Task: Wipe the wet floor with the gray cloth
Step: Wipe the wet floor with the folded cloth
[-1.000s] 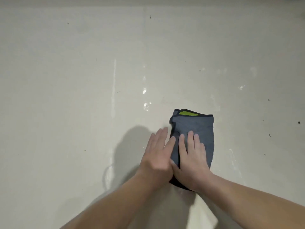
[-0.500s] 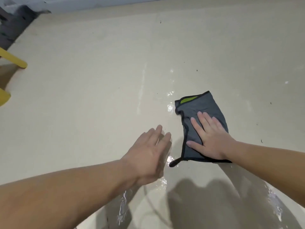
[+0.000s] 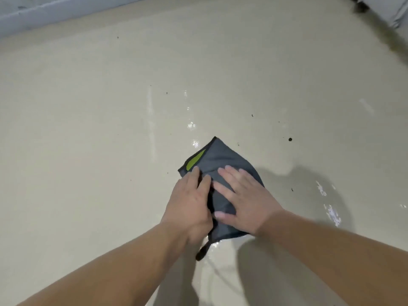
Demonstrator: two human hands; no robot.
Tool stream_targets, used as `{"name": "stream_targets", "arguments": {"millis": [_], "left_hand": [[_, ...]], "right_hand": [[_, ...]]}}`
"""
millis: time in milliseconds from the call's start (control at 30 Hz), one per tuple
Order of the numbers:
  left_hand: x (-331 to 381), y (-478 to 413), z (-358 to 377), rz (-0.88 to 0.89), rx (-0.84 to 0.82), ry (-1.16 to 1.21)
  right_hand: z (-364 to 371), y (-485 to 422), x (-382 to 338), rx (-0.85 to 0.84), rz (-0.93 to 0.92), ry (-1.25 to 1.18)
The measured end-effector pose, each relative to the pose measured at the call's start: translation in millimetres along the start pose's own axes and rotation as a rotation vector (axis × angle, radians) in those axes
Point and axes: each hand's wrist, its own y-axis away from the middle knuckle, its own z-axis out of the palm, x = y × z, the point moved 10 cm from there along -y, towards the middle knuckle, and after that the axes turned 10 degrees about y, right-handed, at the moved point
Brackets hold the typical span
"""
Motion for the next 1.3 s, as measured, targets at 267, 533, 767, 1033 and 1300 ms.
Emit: {"name": "stream_targets", "arguments": {"millis": [267,533,767,1033,1300], "left_hand": [[57,-11,2,0.029,0.123,0.23],[85,-21,36,0.093,0.047,0.155],[176,-39,62,0.275,0.021,0.053],[273,-43,99,0.45,-0.08,0.092],[272,-28,122,0.491,-0.169,0.035]], "right_hand": [[-6,35,111,-0.063,0.566,-0.026],[29,115,43,-0.01,0.429,-0.03],[27,164,126,-0.141,0.455,-0.027],[38,303,275,-0.287,1.169,-0.267],[49,338,205,-0.073,1.367,-0.16]]}}
